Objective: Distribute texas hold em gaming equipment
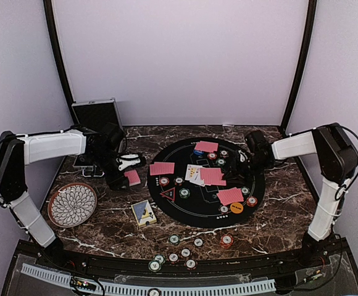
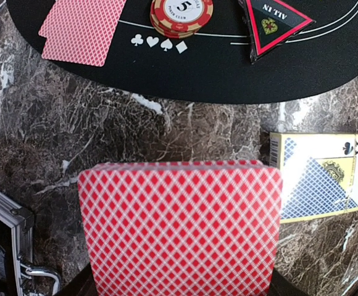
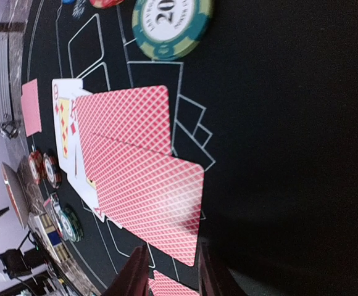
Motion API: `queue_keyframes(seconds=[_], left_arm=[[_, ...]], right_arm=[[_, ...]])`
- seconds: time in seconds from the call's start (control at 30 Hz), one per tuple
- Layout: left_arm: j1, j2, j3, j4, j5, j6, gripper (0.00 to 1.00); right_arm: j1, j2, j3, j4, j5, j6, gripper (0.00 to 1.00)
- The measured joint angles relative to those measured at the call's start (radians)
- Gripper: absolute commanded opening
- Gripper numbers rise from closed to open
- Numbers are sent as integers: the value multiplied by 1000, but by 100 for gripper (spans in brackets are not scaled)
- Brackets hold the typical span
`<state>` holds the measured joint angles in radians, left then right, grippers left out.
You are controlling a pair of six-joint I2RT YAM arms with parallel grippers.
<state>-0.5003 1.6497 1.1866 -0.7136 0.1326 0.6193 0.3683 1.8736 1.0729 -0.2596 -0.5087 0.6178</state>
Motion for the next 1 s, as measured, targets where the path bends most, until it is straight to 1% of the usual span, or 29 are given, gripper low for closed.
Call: queue_keyframes(seconds=[0.1, 0.37, 0.43, 0.5, 0.53, 0.57, 0.6, 0.63, 0.7, 0.77, 0.8, 0.83, 0.9, 1.0], left_arm=[[0, 21, -31, 49, -7, -4, 0], [0, 93, -68, 130, -20, -7, 0], [0, 103, -76, 144, -21, -7, 6], [0, 113, -83, 154, -21, -7, 14], [0, 119, -84, 159, -21, -8, 27], [0, 126, -84, 165, -21, -8, 35], [0, 132, -84, 169, -21, -11, 47], [0, 135, -85, 171, -21, -11, 51], [0, 138, -93, 180, -20, -14, 67], [0, 138, -101, 181, -17, -16, 73], [0, 138, -102, 181, -15, -18, 74], [0, 138, -102, 182, -13, -19, 82], [0, 138, -103, 182, -8, -19, 90], [0, 138, -103, 178, 6, -21, 93]], right_arm=[[0, -10, 12, -29, 18, -10, 43], [0, -121, 28, -87, 65, -27, 46], [0, -148, 28, -93, 71, -27, 47], [0, -176, 28, -101, 77, -27, 48], [0, -188, 28, -105, 80, -26, 49], [0, -198, 28, -107, 82, -26, 50], [0, -209, 29, -109, 85, -26, 52], [0, -219, 28, -114, 88, -26, 54], [0, -240, 28, -123, 95, -23, 58], [0, -257, 29, -135, 107, -24, 60], [0, -263, 28, -140, 114, -24, 60], [0, -266, 29, -144, 118, -23, 61], [0, -274, 28, -154, 129, -25, 63], [0, -281, 30, -168, 146, -26, 65]])
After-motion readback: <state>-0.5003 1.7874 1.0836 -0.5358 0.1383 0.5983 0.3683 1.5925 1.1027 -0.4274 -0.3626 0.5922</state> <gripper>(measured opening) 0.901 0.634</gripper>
